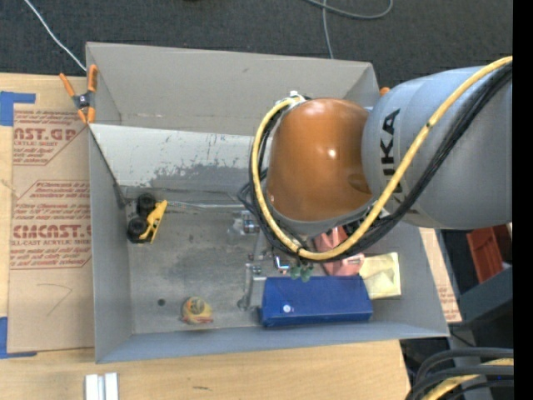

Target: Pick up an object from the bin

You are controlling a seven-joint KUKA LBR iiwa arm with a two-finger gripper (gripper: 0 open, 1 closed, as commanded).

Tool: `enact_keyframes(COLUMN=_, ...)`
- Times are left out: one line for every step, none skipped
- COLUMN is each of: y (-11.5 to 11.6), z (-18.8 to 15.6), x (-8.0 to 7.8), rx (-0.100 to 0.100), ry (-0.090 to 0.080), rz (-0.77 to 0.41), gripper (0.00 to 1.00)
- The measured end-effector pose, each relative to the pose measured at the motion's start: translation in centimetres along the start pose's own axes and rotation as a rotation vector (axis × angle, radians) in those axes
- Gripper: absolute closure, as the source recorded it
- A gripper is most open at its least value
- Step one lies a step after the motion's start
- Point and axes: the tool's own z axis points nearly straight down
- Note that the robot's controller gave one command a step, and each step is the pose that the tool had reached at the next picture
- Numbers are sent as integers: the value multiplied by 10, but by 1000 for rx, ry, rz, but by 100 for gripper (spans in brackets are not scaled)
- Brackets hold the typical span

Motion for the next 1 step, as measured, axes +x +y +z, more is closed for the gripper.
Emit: enact_keyframes(y=-1, z=-4, x=-2, rx=-1, ry=-8, rz=1, gripper=0)
